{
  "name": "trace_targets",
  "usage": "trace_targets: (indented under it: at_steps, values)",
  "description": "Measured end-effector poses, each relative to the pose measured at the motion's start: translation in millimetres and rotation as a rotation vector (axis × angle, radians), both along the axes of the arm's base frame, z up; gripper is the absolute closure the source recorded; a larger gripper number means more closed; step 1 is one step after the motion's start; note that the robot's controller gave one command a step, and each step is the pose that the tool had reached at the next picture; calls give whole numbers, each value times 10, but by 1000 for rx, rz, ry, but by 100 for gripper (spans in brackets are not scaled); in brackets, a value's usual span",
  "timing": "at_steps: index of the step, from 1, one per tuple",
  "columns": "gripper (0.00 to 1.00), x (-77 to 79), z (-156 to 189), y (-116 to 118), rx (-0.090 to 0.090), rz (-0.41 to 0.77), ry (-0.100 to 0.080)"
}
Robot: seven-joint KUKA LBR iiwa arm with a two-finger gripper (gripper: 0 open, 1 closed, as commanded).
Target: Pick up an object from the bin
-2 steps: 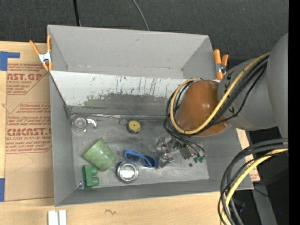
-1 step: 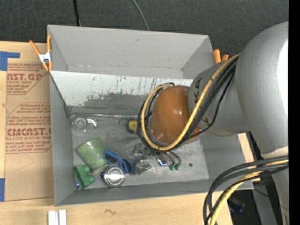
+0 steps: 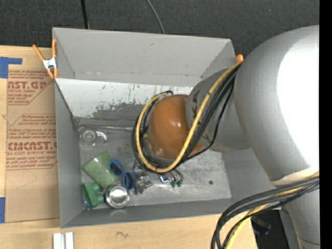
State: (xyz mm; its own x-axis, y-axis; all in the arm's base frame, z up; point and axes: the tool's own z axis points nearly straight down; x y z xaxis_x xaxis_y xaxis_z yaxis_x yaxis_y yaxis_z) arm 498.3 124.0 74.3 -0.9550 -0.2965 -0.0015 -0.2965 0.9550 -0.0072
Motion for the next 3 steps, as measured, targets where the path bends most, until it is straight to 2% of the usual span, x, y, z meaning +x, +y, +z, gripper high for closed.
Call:
trace_targets:
  at_steps: [1,2,3]
  values:
    - [100,138,1369,48,9,24,-5]
    - [0,123,1322,45,7,24,2]
    - [0,-90,78,-290,6,-33,10]
